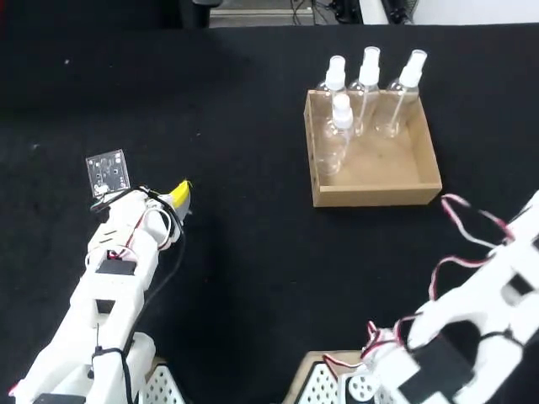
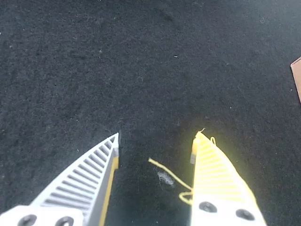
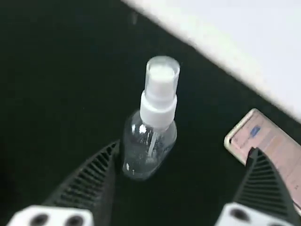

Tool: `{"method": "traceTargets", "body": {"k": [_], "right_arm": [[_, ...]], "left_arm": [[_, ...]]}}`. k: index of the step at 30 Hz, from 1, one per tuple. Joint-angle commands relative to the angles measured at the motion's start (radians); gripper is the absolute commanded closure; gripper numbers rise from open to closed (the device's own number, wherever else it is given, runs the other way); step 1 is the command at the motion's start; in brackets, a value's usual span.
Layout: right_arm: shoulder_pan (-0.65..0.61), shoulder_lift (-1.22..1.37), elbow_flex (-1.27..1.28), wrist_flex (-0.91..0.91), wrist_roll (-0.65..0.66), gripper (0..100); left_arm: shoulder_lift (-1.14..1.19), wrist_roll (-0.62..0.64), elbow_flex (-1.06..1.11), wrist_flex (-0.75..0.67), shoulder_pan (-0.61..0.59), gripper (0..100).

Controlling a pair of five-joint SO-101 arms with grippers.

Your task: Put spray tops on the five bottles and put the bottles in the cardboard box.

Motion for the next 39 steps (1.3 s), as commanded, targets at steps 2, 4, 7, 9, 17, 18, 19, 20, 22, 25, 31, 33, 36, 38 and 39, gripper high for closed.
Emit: {"method": "traceTargets", "body": {"k": [2, 4, 7, 9, 17, 18, 19, 20, 22, 25, 31, 33, 36, 38, 39], "right_arm": [[-0.021, 0.088, -0.150, 0.029, 0.011, 65.2], [-0.023, 0.139, -0.179, 0.029, 0.011, 65.2], [-0.023, 0.211, -0.216, -0.009, 0.011, 65.2], [-0.023, 0.251, -0.229, -0.057, 0.011, 65.2], [-0.046, 0.317, -0.234, -0.117, 0.012, 65.2], [-0.055, 0.321, -0.232, -0.117, 0.020, 65.2], [-0.068, 0.323, -0.231, -0.117, 0.035, 65.2], [-0.081, 0.323, -0.228, -0.117, 0.049, 65.2], [-0.091, 0.323, -0.228, -0.117, 0.052, 65.2], [-0.092, 0.325, -0.232, -0.120, 0.052, 65.2], [-0.061, 0.348, -0.205, -0.238, 0.060, 65.2], [-0.052, 0.372, -0.205, -0.262, 0.060, 65.2], [-0.037, 0.410, -0.206, -0.287, 0.060, 65.2], [-0.035, 0.432, -0.206, -0.302, 0.060, 65.2], [-0.035, 0.440, -0.206, -0.308, 0.060, 65.2]], "left_arm": [[-0.009, 0.002, -0.005, -0.018, -0.002, 76], [-0.009, 0.002, -0.005, -0.018, -0.002, 76], [-0.009, 0.002, -0.005, -0.018, -0.002, 76], [-0.009, 0.002, -0.005, -0.018, -0.002, 76], [-0.009, 0.002, -0.005, -0.018, -0.002, 76], [-0.009, 0.002, -0.005, -0.018, -0.002, 76], [-0.009, 0.002, -0.005, -0.018, -0.002, 76], [-0.009, 0.002, -0.005, -0.018, -0.002, 76], [-0.009, 0.002, -0.005, -0.018, -0.002, 76], [-0.009, 0.002, -0.005, -0.018, -0.002, 76], [-0.009, 0.002, -0.005, -0.018, -0.002, 76], [-0.009, 0.002, -0.005, -0.018, -0.002, 76], [-0.009, 0.002, -0.005, -0.018, -0.002, 76], [-0.009, 0.002, -0.005, -0.018, -0.002, 76], [-0.009, 0.002, -0.005, -0.018, -0.002, 76]]}}
